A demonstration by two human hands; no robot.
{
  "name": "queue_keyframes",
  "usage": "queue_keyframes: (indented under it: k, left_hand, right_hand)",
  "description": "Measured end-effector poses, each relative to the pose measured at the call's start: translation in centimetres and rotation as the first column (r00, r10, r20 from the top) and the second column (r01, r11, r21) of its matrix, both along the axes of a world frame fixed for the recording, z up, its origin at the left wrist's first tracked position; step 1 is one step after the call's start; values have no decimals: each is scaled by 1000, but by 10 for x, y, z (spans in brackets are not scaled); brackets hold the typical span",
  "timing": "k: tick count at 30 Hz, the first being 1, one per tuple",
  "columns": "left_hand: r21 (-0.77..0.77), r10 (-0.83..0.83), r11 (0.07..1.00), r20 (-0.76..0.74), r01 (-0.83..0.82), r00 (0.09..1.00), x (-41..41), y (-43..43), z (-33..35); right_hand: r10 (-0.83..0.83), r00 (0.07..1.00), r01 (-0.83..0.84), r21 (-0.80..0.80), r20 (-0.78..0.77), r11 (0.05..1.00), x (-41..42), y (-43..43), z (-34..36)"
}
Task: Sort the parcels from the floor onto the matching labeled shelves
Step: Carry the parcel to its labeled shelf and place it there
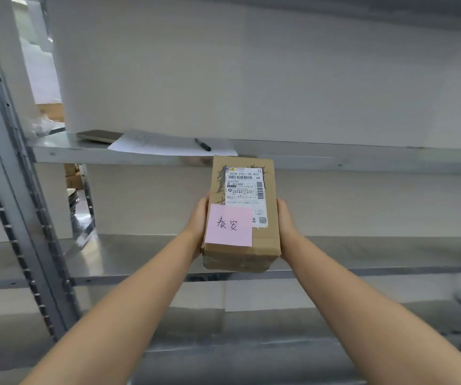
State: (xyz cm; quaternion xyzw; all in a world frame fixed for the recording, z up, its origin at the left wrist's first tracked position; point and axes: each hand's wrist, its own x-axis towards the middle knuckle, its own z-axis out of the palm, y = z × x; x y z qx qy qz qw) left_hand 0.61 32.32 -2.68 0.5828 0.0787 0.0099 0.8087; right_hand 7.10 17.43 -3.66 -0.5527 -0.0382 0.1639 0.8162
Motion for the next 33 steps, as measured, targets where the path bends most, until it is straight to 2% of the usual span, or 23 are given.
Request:
queue_keyframes:
  k: [9, 16, 22, 33]
  left_hand:
    - [-70, -275, 959, -12, 273, 961, 53, -71, -3]
    - [-126, -507, 856, -27, 501, 861, 56, -157, -7]
    - [-136, -585, 806, -26, 577, 811, 58, -238, -8]
    - [-145, -674, 732, -6, 666, 739, 59, -384, -18]
  right_hand:
    - [-268, 963, 269, 10, -30, 963, -6, -86, -7]
    - [-427, 904, 427, 8, 6, 904, -28, -168, -9]
    - [-546, 837, 547, -28, 25, 837, -50, -246, -9]
    - [-660, 751, 660, -42, 0, 750, -65, -388, -19]
